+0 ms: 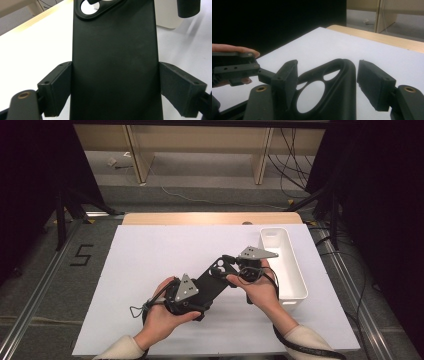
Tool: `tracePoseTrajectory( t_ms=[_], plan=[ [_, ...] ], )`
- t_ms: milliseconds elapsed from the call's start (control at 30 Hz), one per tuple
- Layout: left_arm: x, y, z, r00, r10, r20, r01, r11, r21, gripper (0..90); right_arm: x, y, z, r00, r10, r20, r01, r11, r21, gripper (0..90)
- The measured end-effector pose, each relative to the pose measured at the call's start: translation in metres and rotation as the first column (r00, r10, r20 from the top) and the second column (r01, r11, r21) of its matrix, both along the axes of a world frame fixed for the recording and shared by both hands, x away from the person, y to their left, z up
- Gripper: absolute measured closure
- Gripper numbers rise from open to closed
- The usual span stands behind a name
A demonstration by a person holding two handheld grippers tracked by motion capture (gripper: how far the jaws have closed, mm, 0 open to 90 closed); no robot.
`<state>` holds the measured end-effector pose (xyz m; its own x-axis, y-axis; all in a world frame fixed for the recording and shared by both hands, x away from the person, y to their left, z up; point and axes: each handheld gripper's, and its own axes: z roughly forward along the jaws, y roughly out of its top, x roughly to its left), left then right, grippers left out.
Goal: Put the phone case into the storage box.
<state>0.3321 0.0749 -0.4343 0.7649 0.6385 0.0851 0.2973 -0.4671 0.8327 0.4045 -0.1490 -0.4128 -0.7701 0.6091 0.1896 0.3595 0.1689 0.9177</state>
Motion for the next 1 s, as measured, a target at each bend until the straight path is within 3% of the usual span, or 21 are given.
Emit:
tracePoseTrajectory(
  t_ms=[533,833,900,1000],
  plan=[
    [0.0003,-0.0001,-0.0011,1.0,-0.003,0.002,0.003,1.0,0.008,15.0,0.0035,0.0023,-0.003,0.9982,-0.003,-0.06,0.004,1.0,0.012,49.1],
    [0.0011,-0.0002,-0.0031,1.0,-0.003,0.001,0.003,0.9998,0.02,14.8,0.0052,-0.0011,-0.0021,0.9943,0.013,-0.106,-0.005,0.997,0.078,56.7],
    [0.0016,-0.0011,-0.0049,0.9999,-0.005,0.009,0.005,0.9997,0.022,14.6,0.0049,-0.002,-0.0009,0.9933,0.016,-0.115,-0.002,0.992,0.122,63.5],
    [0.002,-0.0023,-0.0065,0.9999,-0.008,0.008,0.008,0.9995,0.032,14.4,0.0031,-0.0017,0.002,0.9933,0.027,-0.112,-0.011,0.99,0.139,67.8]
  ],
)
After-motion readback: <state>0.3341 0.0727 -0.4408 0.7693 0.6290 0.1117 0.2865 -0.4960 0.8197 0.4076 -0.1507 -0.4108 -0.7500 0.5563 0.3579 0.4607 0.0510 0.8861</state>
